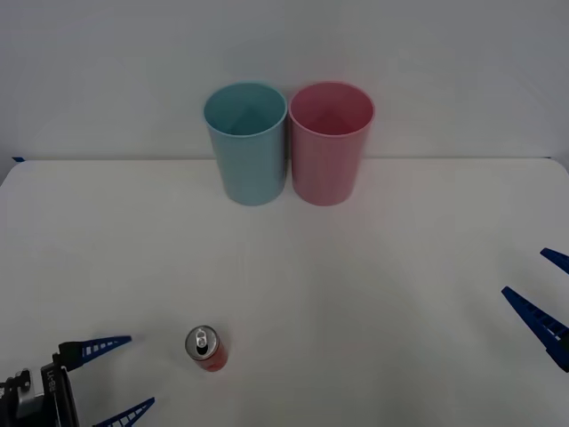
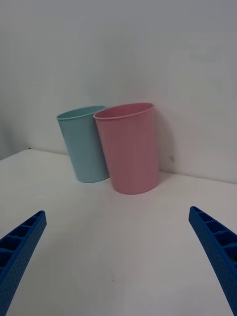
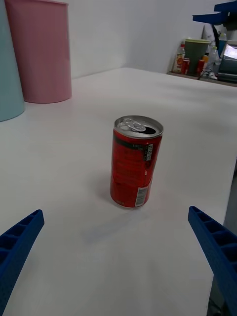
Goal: Grasp the object on the table and drop it into the matching bin: aluminum can to the light blue bin, PET bottle to the pink bin.
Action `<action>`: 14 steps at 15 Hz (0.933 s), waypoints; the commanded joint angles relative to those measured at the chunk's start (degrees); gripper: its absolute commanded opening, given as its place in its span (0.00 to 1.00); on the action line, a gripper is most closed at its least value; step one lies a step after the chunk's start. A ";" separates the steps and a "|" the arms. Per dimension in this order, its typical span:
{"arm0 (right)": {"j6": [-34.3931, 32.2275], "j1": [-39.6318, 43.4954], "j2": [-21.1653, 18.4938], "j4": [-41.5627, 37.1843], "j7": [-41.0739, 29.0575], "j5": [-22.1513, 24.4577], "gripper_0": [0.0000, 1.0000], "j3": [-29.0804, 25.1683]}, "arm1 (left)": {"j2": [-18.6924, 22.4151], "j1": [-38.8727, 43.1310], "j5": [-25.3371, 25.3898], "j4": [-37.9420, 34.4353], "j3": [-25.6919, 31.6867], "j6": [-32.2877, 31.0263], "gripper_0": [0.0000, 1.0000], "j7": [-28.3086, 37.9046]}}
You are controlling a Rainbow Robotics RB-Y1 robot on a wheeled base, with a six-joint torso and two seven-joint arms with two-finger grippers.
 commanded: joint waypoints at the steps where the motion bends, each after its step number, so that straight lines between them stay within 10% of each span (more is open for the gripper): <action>1: 0.00 0.00 0.00 0.00 0.00 0.00 1.00 0.00 | -2.74 -0.97 -0.42 0.15 -0.76 1.16 1.00 -0.52; 14: 0.00 0.00 0.00 0.00 0.00 0.00 1.00 0.00 | -11.00 -9.50 -7.81 5.86 -2.78 2.48 1.00 -0.08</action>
